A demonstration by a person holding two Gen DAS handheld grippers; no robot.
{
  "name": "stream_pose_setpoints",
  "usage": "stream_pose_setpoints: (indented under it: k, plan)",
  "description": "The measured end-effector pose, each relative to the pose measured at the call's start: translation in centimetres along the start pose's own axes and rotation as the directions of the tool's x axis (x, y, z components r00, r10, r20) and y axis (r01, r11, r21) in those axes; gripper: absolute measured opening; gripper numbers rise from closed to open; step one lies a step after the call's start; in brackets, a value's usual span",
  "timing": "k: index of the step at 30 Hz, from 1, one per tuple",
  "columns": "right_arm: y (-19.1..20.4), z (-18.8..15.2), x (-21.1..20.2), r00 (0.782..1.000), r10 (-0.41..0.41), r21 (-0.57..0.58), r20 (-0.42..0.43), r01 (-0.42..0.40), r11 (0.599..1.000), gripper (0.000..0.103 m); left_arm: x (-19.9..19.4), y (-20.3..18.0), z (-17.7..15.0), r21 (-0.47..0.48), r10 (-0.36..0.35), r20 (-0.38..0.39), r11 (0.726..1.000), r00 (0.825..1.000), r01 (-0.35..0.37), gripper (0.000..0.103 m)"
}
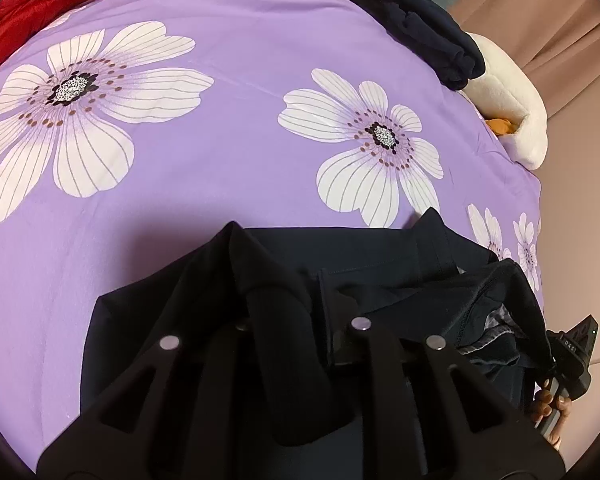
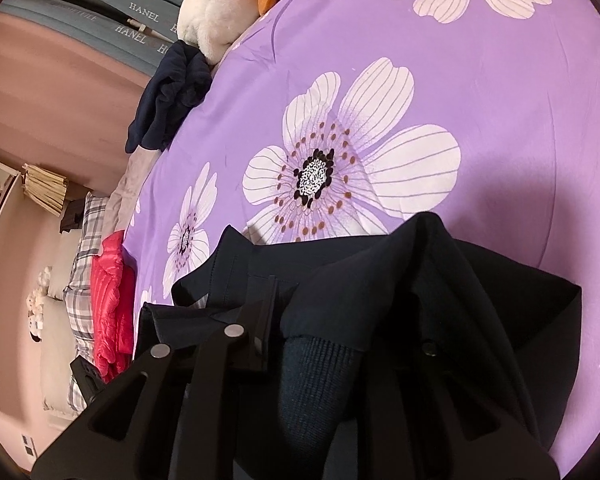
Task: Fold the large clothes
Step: 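Lower the hem onto the collar area with both tools, then open both tools and raise them off the folded jacket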
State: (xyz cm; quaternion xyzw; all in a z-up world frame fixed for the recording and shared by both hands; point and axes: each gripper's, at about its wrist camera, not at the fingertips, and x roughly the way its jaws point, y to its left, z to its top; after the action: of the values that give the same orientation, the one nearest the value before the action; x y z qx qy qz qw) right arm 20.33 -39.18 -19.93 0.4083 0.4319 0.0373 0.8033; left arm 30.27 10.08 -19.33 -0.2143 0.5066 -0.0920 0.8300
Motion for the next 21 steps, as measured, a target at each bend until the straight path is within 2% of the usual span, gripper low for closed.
stream_pose_setpoints:
  k: [3, 6, 10, 15, 18, 21]
  plan:
    - [0.0, 0.1, 0.0, 1.0, 0.002, 0.012, -0.002, -0.002, 1.0, 0.024, 0.0, 0.2, 0.0, -0.013, -0.007, 0.005, 1.0, 1.0, 0.007, 0.017]
    - [-0.1, 0.4, -0.2, 1.0, 0.02, 0.039, 0.006, -0.02, 0.999, 0.039, 0.0, 0.1, 0.0, -0.019, -0.012, 0.011, 1.0, 1.0, 0.012, 0.022]
    - [-0.3, 1.1, -0.8, 0.999, 0.039, 0.078, 0.023, -0.04, 0.996, 0.047, -0.5, -0.3, 0.2, -0.014, -0.02, 0.036, 1.0, 0.999, 0.02, 0.05]
    - [-0.3, 1.6, -1.0, 0.998, 0.049, 0.101, 0.029, -0.052, 0.994, 0.048, -1.1, -0.2, 0.7, -0.009, -0.004, 0.054, 1.0, 0.999, 0.004, 0.054]
    - [-0.5, 2.1, -1.2, 0.996, 0.08, 0.142, 0.037, -0.084, 0.986, 0.05, -1.9, 0.2, 1.3, -0.017, 0.004, 0.081, 1.0, 0.997, -0.002, 0.06]
    - [-0.7, 2.6, -1.3, 0.993, 0.114, 0.191, 0.04, -0.12, 0.974, 0.055, -2.6, 0.7, 2.1, -0.038, 0.001, 0.103, 0.999, 0.995, 0.003, 0.06]
